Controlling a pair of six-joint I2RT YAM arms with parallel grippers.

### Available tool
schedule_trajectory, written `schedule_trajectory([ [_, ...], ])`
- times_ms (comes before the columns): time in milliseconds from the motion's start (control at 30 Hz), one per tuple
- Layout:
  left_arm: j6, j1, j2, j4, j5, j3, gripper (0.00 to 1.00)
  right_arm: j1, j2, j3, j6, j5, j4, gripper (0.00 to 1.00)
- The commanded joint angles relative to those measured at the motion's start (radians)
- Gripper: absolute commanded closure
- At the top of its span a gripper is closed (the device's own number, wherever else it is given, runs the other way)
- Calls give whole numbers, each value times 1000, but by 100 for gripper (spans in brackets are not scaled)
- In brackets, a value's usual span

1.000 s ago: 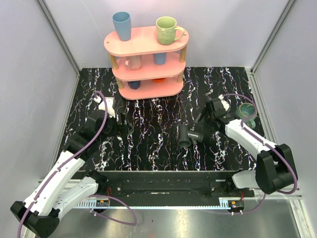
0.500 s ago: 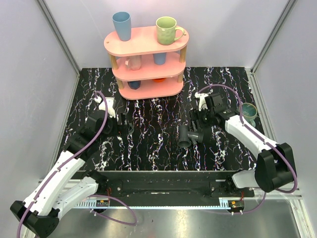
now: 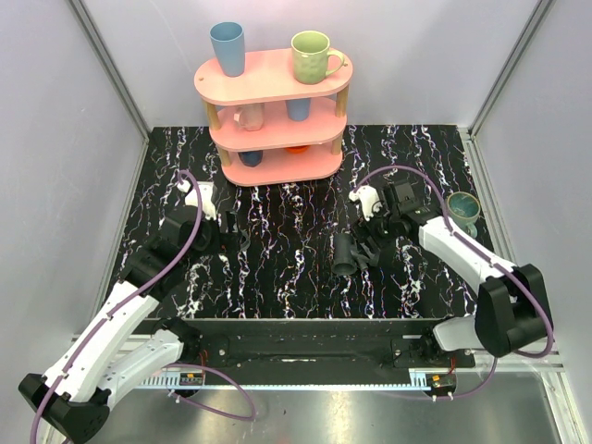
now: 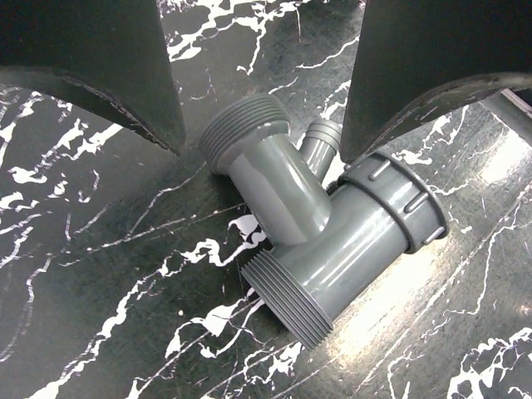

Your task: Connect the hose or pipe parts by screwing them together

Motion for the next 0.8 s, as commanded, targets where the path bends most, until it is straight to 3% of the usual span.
schedule_trajectory([
  [0,4,-4,0,50,-26,-4,1,4,54,41,-8,-44,18,17],
  [300,-11,-4,4,48,-26,-2,1,4,184,70,64,-30,39,20],
  [400,-20,-4,0,48,-15,-2,2,6,230,96,159,-88,76,23],
  [600,-124,-2,23,61,71,10,5,41,304,158,568,8,79,38],
  [667,-199,-4,36,96,178,-7,8,90,313,155,673,68,79,45],
  [767,-271,-2,66,182,307,-33,12,165,310,141,881,152,90,43],
])
